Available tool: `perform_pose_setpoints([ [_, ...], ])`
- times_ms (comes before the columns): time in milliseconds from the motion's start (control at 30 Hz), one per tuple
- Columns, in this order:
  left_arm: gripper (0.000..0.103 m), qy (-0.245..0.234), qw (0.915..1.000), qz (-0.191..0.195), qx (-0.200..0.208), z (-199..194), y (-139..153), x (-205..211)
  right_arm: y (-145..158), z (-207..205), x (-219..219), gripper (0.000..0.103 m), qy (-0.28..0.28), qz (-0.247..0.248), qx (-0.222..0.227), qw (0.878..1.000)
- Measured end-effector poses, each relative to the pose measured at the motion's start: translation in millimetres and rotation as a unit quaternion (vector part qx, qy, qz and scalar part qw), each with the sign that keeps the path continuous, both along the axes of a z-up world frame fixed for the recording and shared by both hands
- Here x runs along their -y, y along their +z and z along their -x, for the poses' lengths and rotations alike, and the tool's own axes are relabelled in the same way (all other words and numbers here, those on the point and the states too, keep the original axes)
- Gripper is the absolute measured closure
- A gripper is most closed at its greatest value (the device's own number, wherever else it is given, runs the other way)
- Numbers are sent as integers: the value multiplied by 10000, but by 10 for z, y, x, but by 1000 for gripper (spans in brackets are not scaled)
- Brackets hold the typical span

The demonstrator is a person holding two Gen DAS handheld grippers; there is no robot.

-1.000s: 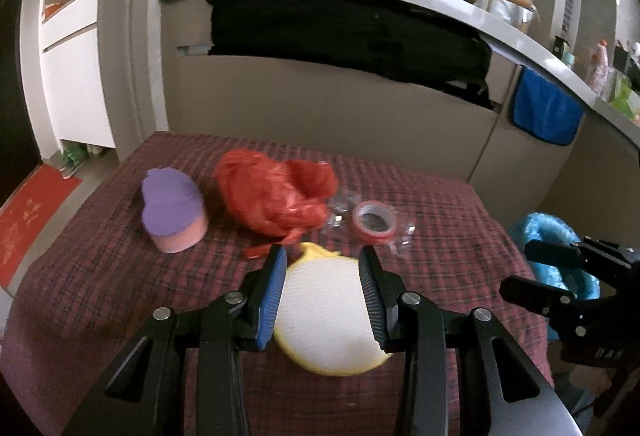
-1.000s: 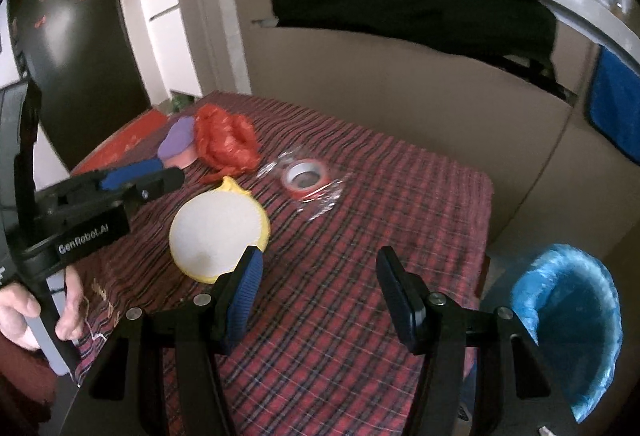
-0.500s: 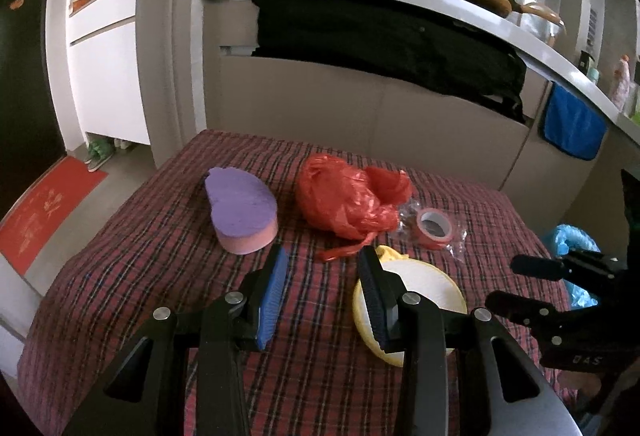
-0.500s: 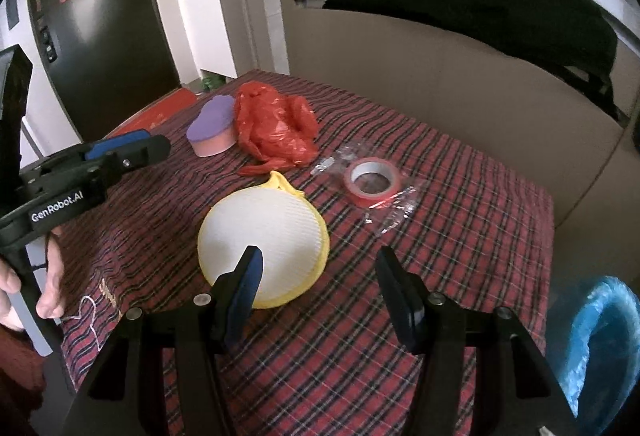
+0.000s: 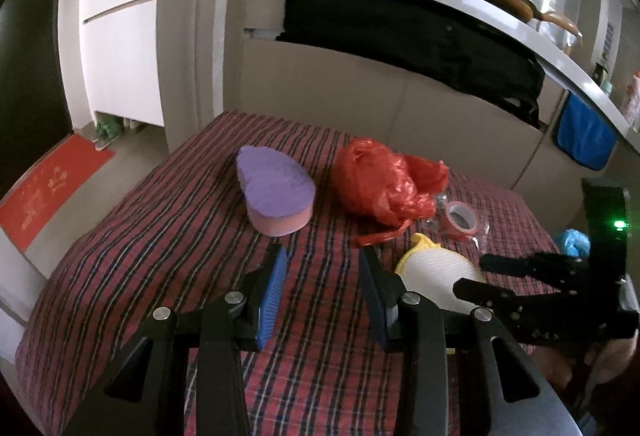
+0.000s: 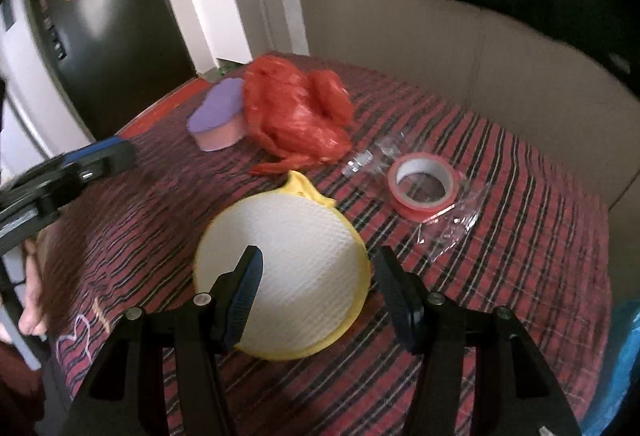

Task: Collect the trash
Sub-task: 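Grasp yellow-rimmed mesh pad with right tool while left tool moves toward red plastic bag, then grasp red plastic bag with left tool while right tool lifts the mesh pad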

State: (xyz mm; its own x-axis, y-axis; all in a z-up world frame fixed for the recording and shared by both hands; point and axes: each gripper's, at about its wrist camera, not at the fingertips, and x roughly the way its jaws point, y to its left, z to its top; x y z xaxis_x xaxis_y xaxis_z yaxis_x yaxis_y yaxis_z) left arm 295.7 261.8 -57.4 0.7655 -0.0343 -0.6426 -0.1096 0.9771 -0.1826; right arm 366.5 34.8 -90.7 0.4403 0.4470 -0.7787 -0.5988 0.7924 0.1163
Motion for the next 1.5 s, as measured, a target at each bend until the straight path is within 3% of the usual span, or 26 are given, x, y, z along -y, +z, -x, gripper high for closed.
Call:
perform_pose_setpoints([
  [133,64,99,9999,114,-61,23,-69,-94,-181,-108,32,45,-173,-175,-390,9989],
  [300,64,194,9995,160,-165,88,-158,-167,-211,-64,-34,29,-210,-215,-267,9992],
  [433,64,245,9992,226,-203,136,-182,-200,-255,-5,-209,27,-193,113,-76,9997],
  [467,64,241,9992,237,-205,150,-181,-198,-263,4,-240,28,-180,151,-64,9997],
  [533,64,229,9993,227,-203,161,-176,-190,-243,36,-254,47,-108,30,-127,9999],
  [567,64,227,9993,216,-207,167,-175,-181,-224,62,-256,51,-122,64,-70,9999],
  [633,64,206,9992,246,-232,159,-175,-150,-121,126,-223,81,-92,139,201,9997],
  [700,64,140,9991,302,-254,130,-175,-99,4,173,-170,87,28,28,288,9996],
  [900,64,-116,9991,332,-234,13,-137,163,473,431,108,91,67,-271,837,9961],
  [1167,64,-297,9977,598,120,-415,29,444,723,437,826,91,-646,22,1281,9897],
  [1333,64,60,9973,624,376,-831,165,443,741,475,1072,91,-759,105,1366,9877],
  [1500,64,566,9951,815,54,-1226,74,307,708,562,1200,91,-718,126,1363,9880],
])
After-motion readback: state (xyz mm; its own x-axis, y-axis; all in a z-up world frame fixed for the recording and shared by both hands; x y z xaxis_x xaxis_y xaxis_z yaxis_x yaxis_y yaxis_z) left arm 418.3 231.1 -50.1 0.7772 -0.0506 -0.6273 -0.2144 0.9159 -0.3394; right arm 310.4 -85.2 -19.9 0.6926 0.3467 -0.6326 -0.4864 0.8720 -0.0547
